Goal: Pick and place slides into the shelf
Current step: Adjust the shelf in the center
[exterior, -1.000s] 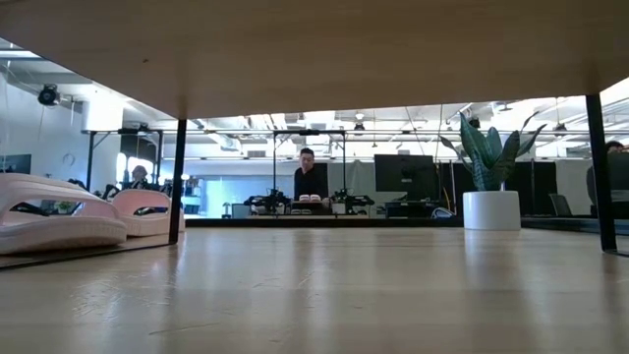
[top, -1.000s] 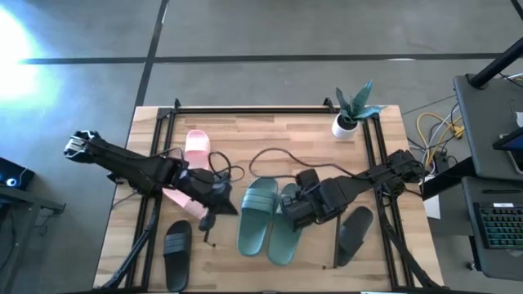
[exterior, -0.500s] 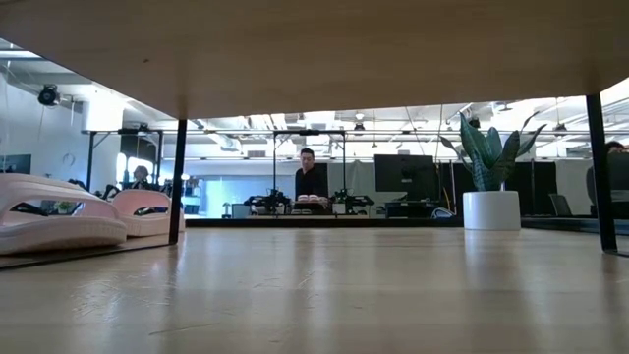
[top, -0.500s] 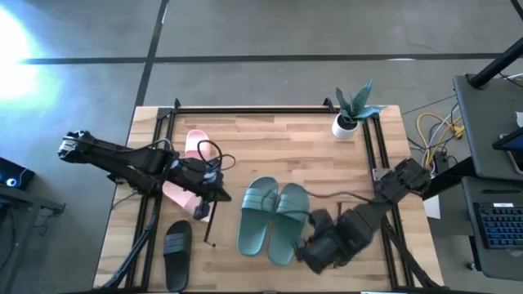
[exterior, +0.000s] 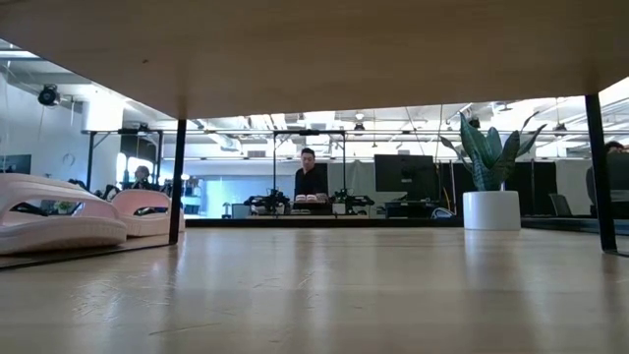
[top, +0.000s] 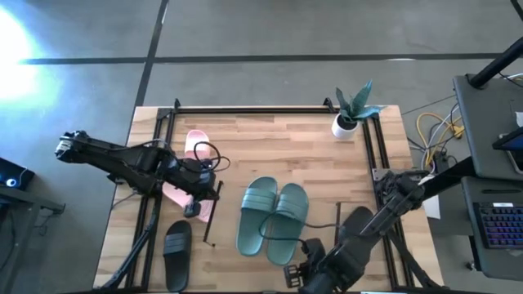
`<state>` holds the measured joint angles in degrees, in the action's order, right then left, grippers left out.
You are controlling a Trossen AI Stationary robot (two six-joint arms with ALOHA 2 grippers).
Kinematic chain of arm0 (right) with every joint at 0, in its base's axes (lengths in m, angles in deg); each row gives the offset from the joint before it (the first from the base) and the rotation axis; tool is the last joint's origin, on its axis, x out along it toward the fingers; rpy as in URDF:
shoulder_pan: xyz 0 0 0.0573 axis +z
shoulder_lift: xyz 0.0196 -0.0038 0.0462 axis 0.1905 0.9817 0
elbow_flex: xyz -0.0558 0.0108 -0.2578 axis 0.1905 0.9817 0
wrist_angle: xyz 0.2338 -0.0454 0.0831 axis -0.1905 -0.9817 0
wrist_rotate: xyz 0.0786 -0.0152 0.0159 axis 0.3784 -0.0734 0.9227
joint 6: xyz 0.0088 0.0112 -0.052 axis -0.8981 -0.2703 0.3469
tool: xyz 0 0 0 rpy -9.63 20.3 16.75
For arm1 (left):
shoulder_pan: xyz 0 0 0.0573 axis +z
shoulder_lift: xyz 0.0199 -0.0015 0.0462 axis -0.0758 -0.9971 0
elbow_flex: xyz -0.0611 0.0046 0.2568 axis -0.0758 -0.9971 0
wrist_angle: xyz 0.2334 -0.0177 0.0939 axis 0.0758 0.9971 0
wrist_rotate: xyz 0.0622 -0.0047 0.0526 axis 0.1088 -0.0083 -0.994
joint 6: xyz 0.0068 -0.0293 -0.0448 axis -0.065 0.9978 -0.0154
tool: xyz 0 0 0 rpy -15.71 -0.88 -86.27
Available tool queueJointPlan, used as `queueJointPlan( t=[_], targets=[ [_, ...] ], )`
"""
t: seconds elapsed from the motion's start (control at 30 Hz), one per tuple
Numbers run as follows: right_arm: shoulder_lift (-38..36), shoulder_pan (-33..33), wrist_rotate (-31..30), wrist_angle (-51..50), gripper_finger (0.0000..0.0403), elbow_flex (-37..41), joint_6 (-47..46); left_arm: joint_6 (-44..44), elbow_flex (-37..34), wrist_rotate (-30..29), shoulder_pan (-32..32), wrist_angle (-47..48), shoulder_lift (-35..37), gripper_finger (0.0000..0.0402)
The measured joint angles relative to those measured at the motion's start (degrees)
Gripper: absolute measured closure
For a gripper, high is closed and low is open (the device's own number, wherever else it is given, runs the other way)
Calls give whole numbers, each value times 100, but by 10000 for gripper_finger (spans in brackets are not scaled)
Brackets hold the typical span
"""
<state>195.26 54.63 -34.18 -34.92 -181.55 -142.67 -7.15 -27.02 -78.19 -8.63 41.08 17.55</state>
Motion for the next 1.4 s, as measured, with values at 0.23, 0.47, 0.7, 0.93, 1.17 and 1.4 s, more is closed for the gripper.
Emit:
queueJointPlan(
  t=[0.23,0.47,0.7,0.93,1.17,1.4],
  targets=[
    [83,-28,-588,-796,392,9,-147,143,2,-2,0,382,260,402],
    [88,-212,-835,-1211,392,21,7,326,-333,-1,0,710,263,402],
    [99,-572,-1029,-1917,392,56,139,598,-978,95,-4,294,290,402],
    [12,-813,-1311,-2279,392,57,253,598,-1195,87,0,-152,303,402],
    [-33,-1084,-1470,-2570,392,57,589,395,-1226,25,107,-564,193,402],
    [-63,-992,-1319,-2455,392,-182,897,139,-1224,-78,290,-522,192,402]
  ],
)
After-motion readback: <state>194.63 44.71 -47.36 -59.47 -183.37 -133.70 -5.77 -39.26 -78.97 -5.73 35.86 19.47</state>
